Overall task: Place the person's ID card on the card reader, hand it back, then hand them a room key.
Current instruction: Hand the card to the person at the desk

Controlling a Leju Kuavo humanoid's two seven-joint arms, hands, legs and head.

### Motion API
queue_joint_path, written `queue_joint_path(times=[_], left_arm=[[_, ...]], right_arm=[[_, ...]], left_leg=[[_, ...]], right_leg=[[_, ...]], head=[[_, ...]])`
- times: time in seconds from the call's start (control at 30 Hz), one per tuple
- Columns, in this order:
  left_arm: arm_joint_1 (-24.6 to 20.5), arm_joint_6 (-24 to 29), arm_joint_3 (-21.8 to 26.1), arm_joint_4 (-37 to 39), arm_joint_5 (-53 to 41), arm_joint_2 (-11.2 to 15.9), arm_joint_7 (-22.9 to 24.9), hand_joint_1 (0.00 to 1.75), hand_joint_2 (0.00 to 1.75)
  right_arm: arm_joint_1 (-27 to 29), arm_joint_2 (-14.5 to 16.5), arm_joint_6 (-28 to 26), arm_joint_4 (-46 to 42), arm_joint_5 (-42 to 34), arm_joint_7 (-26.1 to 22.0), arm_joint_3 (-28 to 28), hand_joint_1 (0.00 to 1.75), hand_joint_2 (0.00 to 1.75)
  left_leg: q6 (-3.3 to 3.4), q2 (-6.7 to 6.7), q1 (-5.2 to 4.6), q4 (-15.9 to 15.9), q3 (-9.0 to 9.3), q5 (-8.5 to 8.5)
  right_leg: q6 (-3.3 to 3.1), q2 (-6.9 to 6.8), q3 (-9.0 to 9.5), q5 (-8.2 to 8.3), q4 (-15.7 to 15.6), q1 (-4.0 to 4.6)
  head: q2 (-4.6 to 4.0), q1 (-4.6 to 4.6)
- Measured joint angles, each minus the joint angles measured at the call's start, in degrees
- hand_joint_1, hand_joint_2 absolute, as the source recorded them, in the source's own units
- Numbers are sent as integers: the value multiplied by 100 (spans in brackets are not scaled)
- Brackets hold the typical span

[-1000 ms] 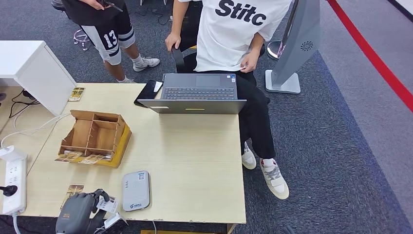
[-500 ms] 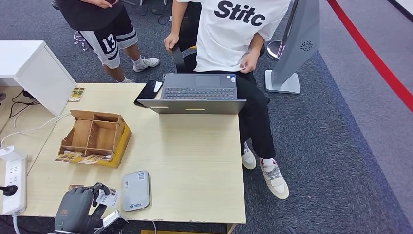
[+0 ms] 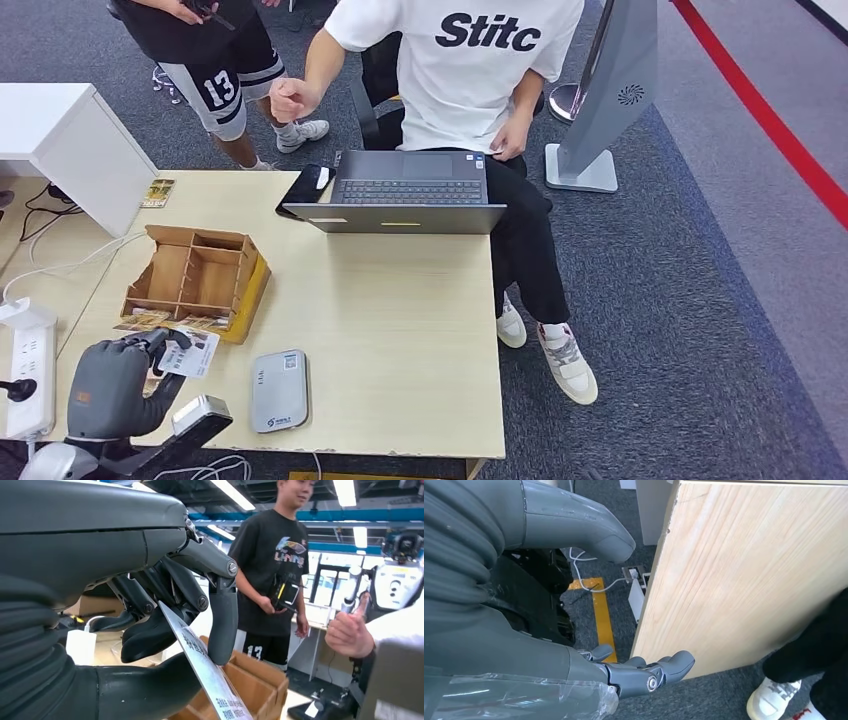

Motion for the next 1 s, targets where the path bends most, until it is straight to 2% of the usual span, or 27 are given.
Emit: queue_joint_path(times=[0.13,0.3,0.43,0.6,0.73,1.0], left_arm=[[-554,-526,487,1,716,8,21,175,175],[-1134,-875,1058,183,888,121,24,175,175],[-1353,-957,1300,272,882,152,45,175,175],[-1429,-981,1362,331,809,152,65,173,175],[-1431,-979,1382,359,767,152,67,0,175],[-1428,-976,1382,361,745,152,61,0,175]], right_arm=[[-25,0,116,15,-20,16,11,0,175],[-84,0,275,72,-89,14,83,0,175],[-127,0,344,109,-140,-21,154,0,175],[-177,0,368,139,-209,-64,213,0,175],[-196,0,370,157,-231,-93,268,0,175],[-198,0,369,161,-243,-111,283,0,175]], left_leg=[[0,-4,2,0,-1,5],[-2,-3,3,0,0,8],[-2,-2,2,0,-2,7],[-2,-1,0,0,-3,6],[-2,-2,0,0,-3,6],[-2,-2,1,0,-3,6]], right_leg=[[-3,-5,3,2,3,1],[-4,-1,1,3,4,2],[-4,0,0,3,3,1],[-4,1,-2,3,2,0],[-4,0,-2,3,2,0],[-4,1,-2,3,2,1]], head=[[0,-1],[0,-3],[0,-7],[0,-5],[0,-5],[0,-4]])
